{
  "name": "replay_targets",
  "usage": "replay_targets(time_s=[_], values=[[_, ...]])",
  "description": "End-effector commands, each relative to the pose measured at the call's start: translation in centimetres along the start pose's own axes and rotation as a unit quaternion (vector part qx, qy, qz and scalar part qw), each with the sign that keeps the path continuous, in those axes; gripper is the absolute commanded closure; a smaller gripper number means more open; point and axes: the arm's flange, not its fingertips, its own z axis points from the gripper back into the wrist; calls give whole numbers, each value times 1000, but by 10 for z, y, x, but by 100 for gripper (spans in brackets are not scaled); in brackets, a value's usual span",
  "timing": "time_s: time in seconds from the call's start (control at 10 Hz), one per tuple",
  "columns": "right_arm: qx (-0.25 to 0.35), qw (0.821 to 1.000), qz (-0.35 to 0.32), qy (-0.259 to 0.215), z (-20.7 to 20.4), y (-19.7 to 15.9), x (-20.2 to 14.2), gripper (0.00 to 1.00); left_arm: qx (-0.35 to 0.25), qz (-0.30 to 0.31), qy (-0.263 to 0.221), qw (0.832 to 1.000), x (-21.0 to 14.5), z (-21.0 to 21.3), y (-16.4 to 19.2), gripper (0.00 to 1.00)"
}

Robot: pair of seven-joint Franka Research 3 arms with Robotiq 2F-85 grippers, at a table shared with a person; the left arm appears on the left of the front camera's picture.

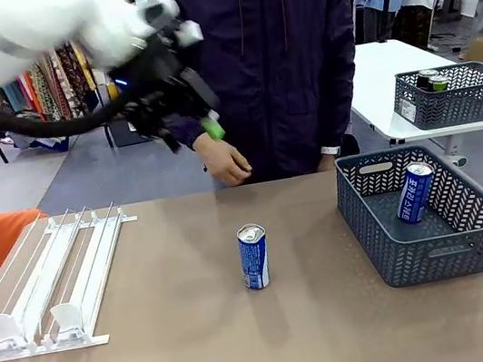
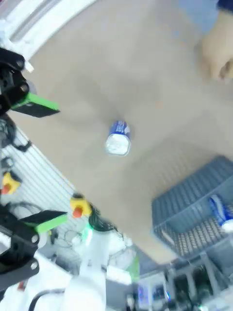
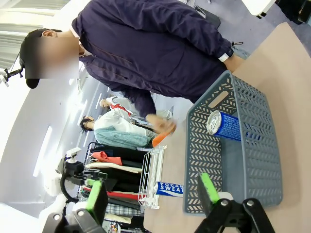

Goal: Retrieve and store the cans from the dispenser.
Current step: Pick up one can from the Automatic Can Dispenser and place it in the middle of the table.

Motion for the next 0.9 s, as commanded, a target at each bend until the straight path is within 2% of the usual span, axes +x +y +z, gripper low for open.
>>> replay_targets(time_s=[0.0,0.1,0.2,0.3,0.4,0.5,0.6,0.7,0.8], values=[[6,1000,-5,-5,-1,4,3,0,-109,73,-52,990,-51,38,82,0],[6,1000,-5,-5,-1,4,3,0,-162,116,-107,974,-81,66,123,0],[6,1000,-5,-5,-1,4,3,0,-220,162,-170,947,-121,90,170,0],[6,1000,-5,-5,-1,4,3,0,-246,218,-228,916,-161,103,211,0],[6,1000,-5,-5,-1,4,3,0,-295,246,-260,886,-202,105,249,0],[6,1000,-5,-5,-1,4,3,0,-327,277,-272,861,-237,97,280,0],[6,1000,-5,-5,-1,4,3,0,-372,275,-283,840,-264,82,307,0],[6,1000,-5,-5,-1,4,3,0,-384,286,-286,830,-276,74,316,0],[6,1000,-5,-5,-1,4,3,0,-362,300,-264,842,-280,70,321,0]])
